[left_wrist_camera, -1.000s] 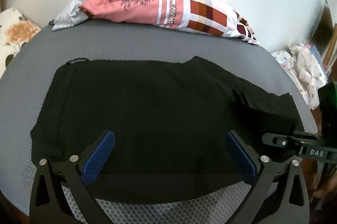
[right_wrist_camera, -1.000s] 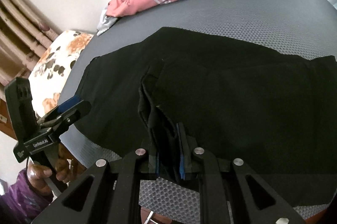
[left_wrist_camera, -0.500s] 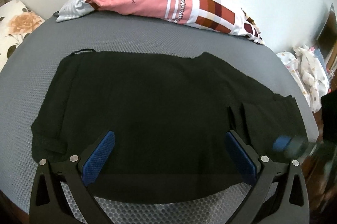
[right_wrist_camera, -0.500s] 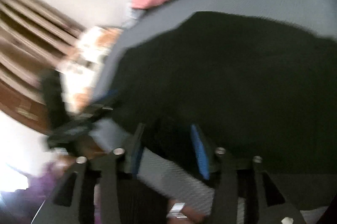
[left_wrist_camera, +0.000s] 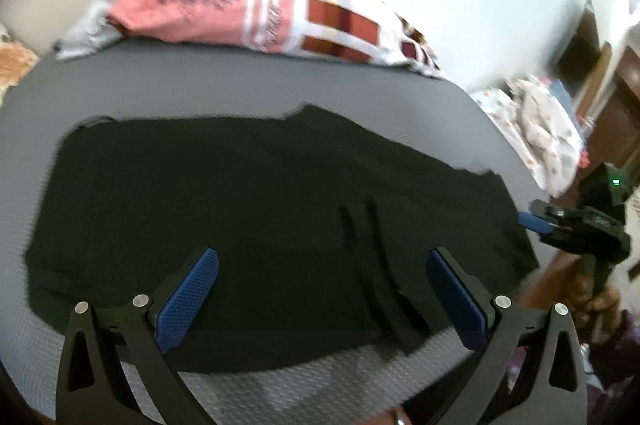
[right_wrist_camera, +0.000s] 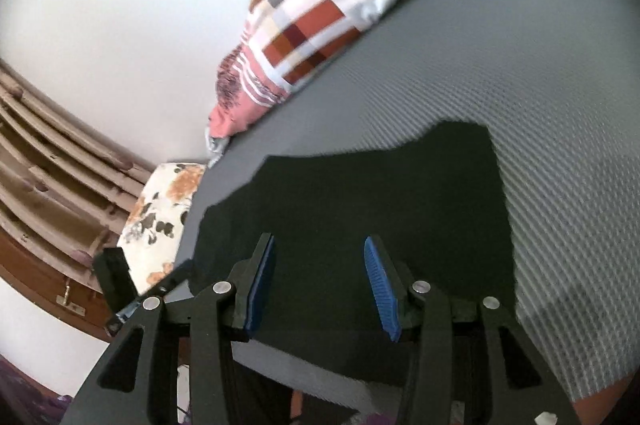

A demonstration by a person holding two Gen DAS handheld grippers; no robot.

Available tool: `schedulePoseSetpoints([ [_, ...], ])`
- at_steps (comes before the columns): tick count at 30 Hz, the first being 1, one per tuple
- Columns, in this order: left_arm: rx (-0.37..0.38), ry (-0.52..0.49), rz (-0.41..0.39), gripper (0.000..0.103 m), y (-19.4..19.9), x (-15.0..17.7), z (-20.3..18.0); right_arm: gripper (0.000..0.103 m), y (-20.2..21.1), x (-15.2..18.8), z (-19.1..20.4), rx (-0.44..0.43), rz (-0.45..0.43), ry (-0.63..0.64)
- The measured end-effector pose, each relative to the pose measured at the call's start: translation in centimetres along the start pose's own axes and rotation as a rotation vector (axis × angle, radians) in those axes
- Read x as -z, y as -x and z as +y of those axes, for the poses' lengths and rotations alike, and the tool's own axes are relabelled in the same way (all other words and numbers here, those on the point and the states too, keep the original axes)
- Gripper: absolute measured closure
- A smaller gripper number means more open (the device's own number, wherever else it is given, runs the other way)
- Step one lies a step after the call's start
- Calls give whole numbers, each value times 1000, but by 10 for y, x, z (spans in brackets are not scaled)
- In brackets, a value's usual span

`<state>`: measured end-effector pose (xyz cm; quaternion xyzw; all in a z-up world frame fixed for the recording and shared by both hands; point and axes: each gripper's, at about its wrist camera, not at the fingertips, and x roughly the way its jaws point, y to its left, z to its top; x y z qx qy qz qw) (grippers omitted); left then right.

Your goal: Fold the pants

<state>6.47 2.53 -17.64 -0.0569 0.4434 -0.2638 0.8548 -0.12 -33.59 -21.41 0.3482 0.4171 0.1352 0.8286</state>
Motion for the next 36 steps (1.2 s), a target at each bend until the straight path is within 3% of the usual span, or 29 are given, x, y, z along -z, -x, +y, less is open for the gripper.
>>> schedulePoseSetpoints([
  [8, 111, 70, 244, 0, -46, -2, -10, 58, -7, 8, -14, -35, 26, -45],
  [10, 127, 72, 257, 0, -52, -3, -13, 57, -9, 9, -12, -40, 31, -38],
  [14, 271, 90, 271, 0, -57, -11, -26, 54, -11, 9, -14, -53, 37, -48],
  [17, 243, 77, 362, 2, -78, -12, -35, 52, -13, 12, -17, -58, 41, -64],
  [18, 246, 80, 339, 3, -77, -14, -36, 52, -15, 13, -19, -58, 45, -69],
  [19, 260, 80, 335, 18, -77, -16, -38, 51, -16, 14, -19, -60, 49, -75],
  [20, 245, 63, 337, 48, -78, -17, -42, 51, -17, 14, -20, -63, 52, -79],
  [21, 193, 28, 329, 63, -78, -19, -45, 50, -18, 14, -19, -64, 55, -79],
  [22, 155, 8, 326, 85, -79, -19, -46, 49, -18, 14, -19, -64, 57, -77],
  [23, 144, 15, 327, 94, -82, -19, -43, 48, -19, 15, -18, -62, 58, -74],
  [26, 138, 25, 313, 97, -83, -18, -40, 45, -20, 15, -18, -64, 56, -75],
  [36, 77, -80, 187, 98, -72, -38, -49, 45, -18, 21, -17, -88, 48, -83],
])
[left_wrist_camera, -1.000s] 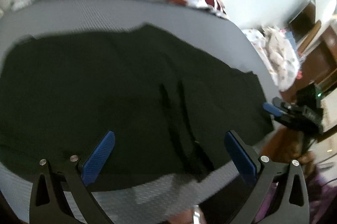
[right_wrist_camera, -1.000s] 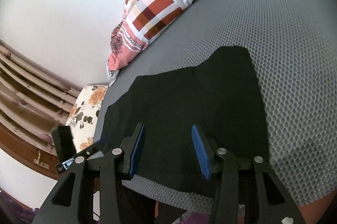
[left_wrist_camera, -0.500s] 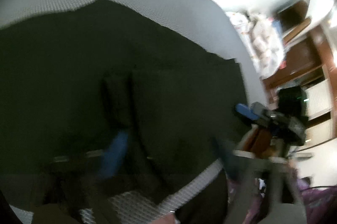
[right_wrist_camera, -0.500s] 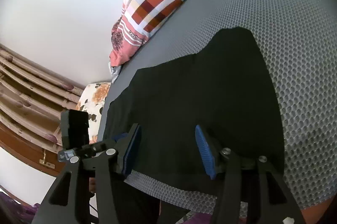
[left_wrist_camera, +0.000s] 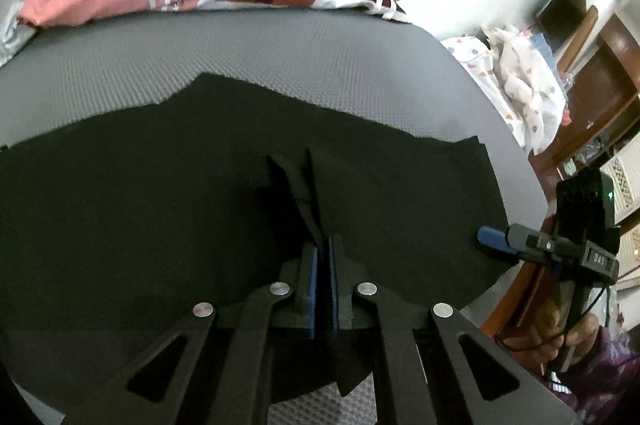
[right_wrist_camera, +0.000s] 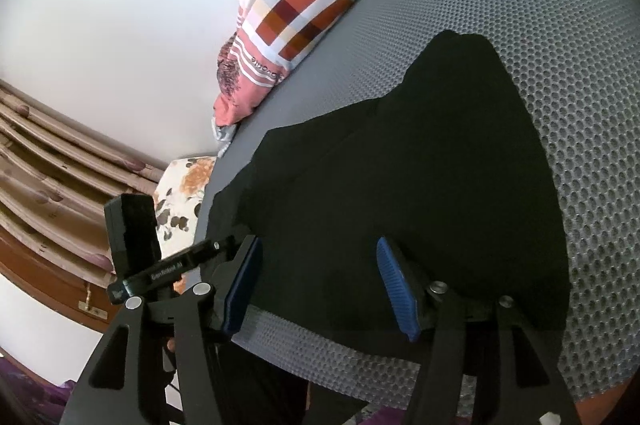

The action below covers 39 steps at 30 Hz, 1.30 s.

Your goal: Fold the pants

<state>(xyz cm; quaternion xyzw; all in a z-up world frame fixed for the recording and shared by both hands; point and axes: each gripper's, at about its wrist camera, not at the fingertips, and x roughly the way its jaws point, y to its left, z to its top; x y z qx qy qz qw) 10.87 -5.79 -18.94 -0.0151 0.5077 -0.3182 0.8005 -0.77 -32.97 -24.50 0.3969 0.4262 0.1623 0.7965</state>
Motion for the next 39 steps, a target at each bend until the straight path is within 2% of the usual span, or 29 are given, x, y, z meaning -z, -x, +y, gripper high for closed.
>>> schedulePoseSetpoints([
  [3, -76, -25, 13, 98, -9, 8, 8, 45, -2, 1, 1, -10, 6, 7],
  [5, -57, -5, 38, 98, -16, 17, 15, 45, -3, 2, 2, -8, 8, 15],
  [9, -30, 33, 13, 93, -11, 23, 25, 45, -4, 1, 1, -11, 12, 18],
  [12, -60, 47, 6, 80, 1, 22, 30, 44, -3, 0, 1, -12, 14, 13],
  [13, -61, 49, -2, 71, 8, 22, 33, 44, -3, -1, 1, -13, 15, 9],
  [14, -79, 48, -20, 55, 20, 23, 36, 43, -1, -2, 3, -16, 9, 4],
  [15, -106, 49, -39, 44, 30, 25, 38, 43, 2, -2, 5, -30, -1, -2],
  [16, -142, 51, -63, 29, 41, 27, 43, 43, 3, -3, 8, -48, -6, -4],
  [19, -208, 86, -174, 27, 85, 35, 67, 43, 1, -5, 27, -71, -5, 45],
  [23, -314, 214, -223, 26, 133, 49, 135, 43, -30, 1, 55, -54, 66, 139],
  [24, -317, 245, -233, 26, 142, 52, 152, 43, -38, 3, 60, -50, 84, 162],
  [26, -296, 309, -243, 26, 155, 59, 186, 43, -58, 8, 73, -6, 129, 230],
  [28, -264, 359, -186, 26, 155, 64, 223, 43, -81, 14, 82, 45, 198, 300],
  [30, -250, 373, -136, 26, 151, 67, 244, 43, -90, 17, 86, 62, 223, 314],
  [31, -219, 373, -129, 26, 149, 69, 253, 43, -90, 18, 87, 57, 223, 310],
  [34, -110, 361, -85, 26, 136, 69, 263, 42, -88, 17, 91, 58, 217, 309],
  [37, -106, 313, -7, 26, 116, 67, 270, 39, -89, 16, 89, 86, 226, 291],
  [38, -92, 282, -21, 25, 116, 66, 268, 39, -89, 15, 85, 90, 228, 273],
  [39, -39, 250, -16, 25, 115, 63, 266, 39, -90, 15, 81, 89, 231, 246],
])
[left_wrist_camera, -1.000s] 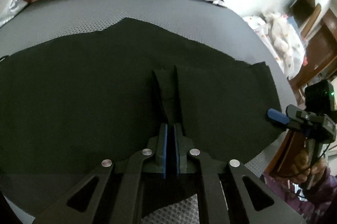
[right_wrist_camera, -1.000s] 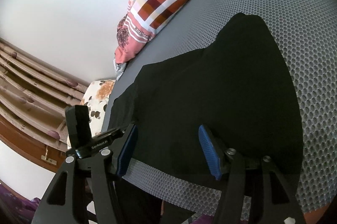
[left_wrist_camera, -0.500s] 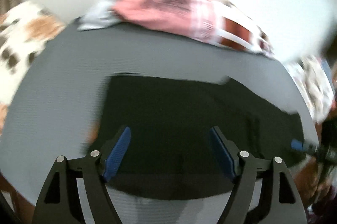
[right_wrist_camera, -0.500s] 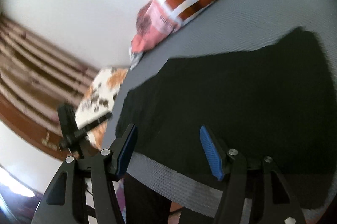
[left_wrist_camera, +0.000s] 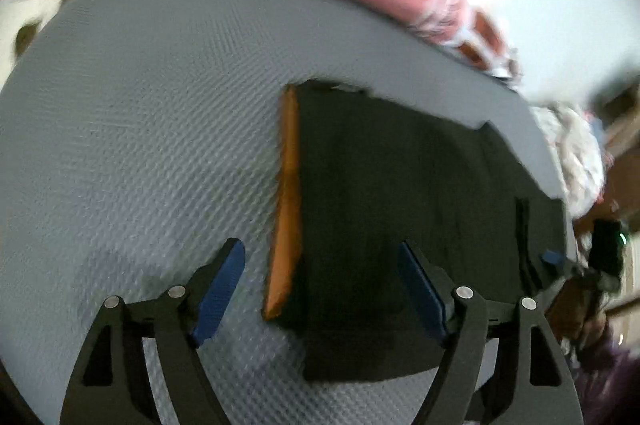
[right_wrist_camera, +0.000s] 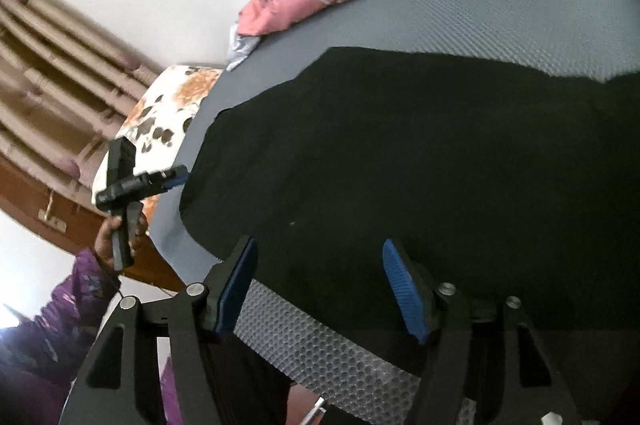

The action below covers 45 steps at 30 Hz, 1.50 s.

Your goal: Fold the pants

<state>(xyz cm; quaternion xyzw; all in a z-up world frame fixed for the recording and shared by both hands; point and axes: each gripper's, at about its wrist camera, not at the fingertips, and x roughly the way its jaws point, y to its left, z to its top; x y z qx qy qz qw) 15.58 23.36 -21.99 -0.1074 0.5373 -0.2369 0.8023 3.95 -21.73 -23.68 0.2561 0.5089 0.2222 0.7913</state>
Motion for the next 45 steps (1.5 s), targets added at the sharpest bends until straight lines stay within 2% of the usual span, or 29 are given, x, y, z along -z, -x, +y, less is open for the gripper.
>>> schedulePoseSetpoints([
  [1, 33, -14, 28, 25, -4, -2, -1, 39, 1, 0, -3, -4, 0, -19],
  [6, -33, -92, 58, 26, -15, -12, -16, 36, -2, -1, -3, 9, 5, -35],
  [7, -41, -116, 73, 32, -17, -13, -20, 35, -3, -1, -2, 13, 6, -32],
  [8, -49, -125, 76, 47, -17, -13, -22, 33, -5, -1, 0, 17, 7, -31],
  [10, -44, -99, 88, 64, -17, -14, -17, 31, -8, -2, 3, 18, 7, -29],
  [12, -37, -79, 80, 66, -16, -16, -14, 29, -8, -1, 4, 17, 4, -32],
  [15, -77, -89, 57, 71, -15, -12, -25, 29, -9, -1, 4, 14, 1, -35],
  [17, -77, -68, 24, 81, -6, -10, -34, 29, -8, 0, 4, 14, 2, -35],
  [21, -48, -20, -30, 86, 16, -7, -58, 28, -9, -2, 1, -3, 0, -42],
  [24, 26, -5, -54, 88, 33, -8, -93, 28, -8, -4, -7, -53, -16, -78],
  [26, 77, -29, -61, 88, 39, -11, -134, 28, -5, -6, -13, -112, -33, -118],
  [28, 136, -52, -66, 88, 38, -14, -173, 26, -1, -8, -19, -211, -58, -176],
  [32, 291, -88, -31, 88, 8, -14, -261, 21, -2, -12, -30, -420, -80, -288],
  [36, 360, -125, 29, 87, -39, -9, -311, 9, -8, -12, -47, -655, -86, -444],
  [39, 385, -119, 96, 80, -68, 0, -323, 6, -13, -14, -58, -735, -83, -522],
  [42, 404, -98, 149, 64, -73, 11, -325, 4, -10, -19, -64, -747, -89, -537],
  [44, 404, -132, 140, 32, -64, 17, -329, 3, -12, -19, -67, -709, -76, -545],
  [45, 390, -157, 107, 29, -55, 19, -329, 3, -14, -20, -69, -724, -79, -551],
])
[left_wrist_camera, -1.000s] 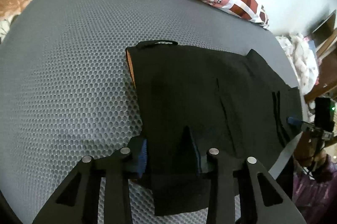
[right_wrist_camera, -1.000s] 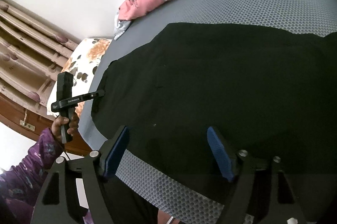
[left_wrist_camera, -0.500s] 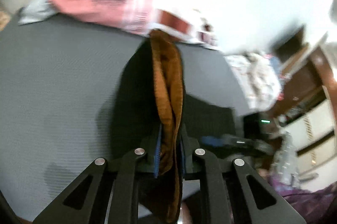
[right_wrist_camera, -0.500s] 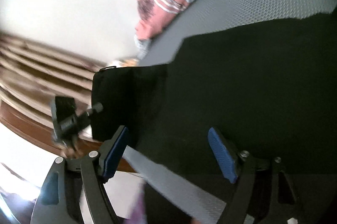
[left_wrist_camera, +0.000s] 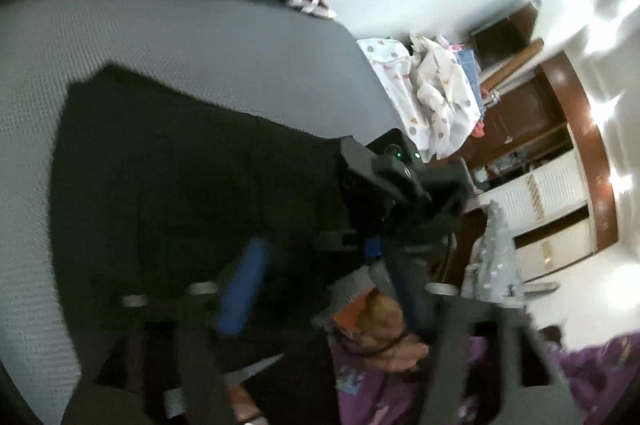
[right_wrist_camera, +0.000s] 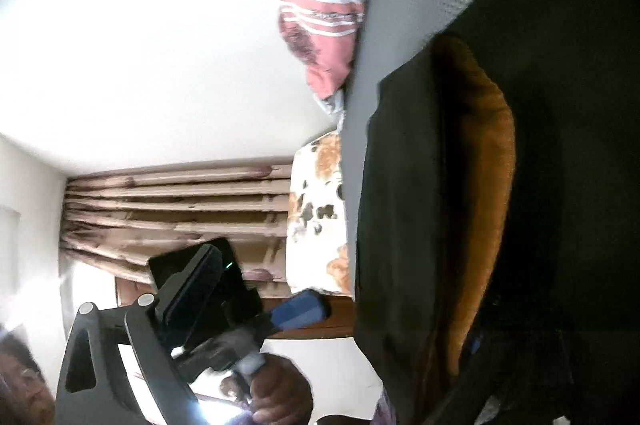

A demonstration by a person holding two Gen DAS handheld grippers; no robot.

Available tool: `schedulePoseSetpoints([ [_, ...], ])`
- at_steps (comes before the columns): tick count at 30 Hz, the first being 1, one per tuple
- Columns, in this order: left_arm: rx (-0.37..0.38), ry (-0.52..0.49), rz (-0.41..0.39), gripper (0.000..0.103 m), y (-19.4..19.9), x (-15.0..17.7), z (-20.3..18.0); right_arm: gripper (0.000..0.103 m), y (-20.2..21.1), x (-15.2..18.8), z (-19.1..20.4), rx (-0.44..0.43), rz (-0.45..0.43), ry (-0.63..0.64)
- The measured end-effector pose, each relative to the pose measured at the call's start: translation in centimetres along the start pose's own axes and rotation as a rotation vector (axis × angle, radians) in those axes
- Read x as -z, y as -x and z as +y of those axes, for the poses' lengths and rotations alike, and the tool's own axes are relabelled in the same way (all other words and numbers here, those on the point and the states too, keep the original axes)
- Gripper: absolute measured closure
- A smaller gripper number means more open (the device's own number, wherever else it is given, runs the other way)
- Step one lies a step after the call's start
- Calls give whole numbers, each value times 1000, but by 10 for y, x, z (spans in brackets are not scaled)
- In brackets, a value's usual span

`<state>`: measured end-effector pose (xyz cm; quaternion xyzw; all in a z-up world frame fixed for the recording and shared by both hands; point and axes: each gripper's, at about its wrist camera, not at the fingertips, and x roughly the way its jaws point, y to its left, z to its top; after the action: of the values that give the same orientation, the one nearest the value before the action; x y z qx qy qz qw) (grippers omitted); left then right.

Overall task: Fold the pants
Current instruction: 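Grasp the folded trouser edge with the right gripper and lift it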

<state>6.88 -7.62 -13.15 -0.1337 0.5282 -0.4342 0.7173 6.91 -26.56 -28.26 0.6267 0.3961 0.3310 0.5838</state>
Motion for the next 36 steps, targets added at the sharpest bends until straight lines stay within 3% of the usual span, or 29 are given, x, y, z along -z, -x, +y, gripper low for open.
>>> schedulePoseSetpoints([
  [3, -47, -50, -78, 29, 24, 10, -1, 3, -1, -3, 2, 2, 4, 1],
  [6, -195, -71, -131, 29, 37, 20, 9, 11, -8, -1, 12, 93, 13, 61],
  [8, -245, -39, -145, 29, 43, 26, 26, 41, -17, 0, 19, 210, 40, 108],
  [9, -257, -16, -147, 29, 46, 29, 33, 69, -24, -1, 19, 300, 63, 125],
  [10, -265, 15, -151, 29, 48, 32, 41, 84, -25, -1, 17, 334, 74, 121],
  [13, -278, 60, -161, 29, 53, 36, 52, 85, -22, -4, 25, 380, 70, 130],
  [15, -279, 54, -173, 29, 56, 38, 51, 86, -7, -7, 45, 352, 43, 161],
  [17, -276, 40, -171, 29, 48, 32, 44, 86, 11, -13, 67, 327, 12, 192],
  [21, -253, 14, -121, 29, 20, 24, 33, 86, 72, -28, 92, 384, -65, 269],
  [27, -264, -43, -34, 29, -30, 19, 27, 86, 132, -38, 38, 478, -105, 132],
  [30, -299, -53, 2, 29, -47, 17, 29, 86, 144, -38, 15, 455, -133, 82],
  [36, -316, -46, 17, 29, -56, 13, 36, 86, 147, -38, 27, 420, -152, 119],
])
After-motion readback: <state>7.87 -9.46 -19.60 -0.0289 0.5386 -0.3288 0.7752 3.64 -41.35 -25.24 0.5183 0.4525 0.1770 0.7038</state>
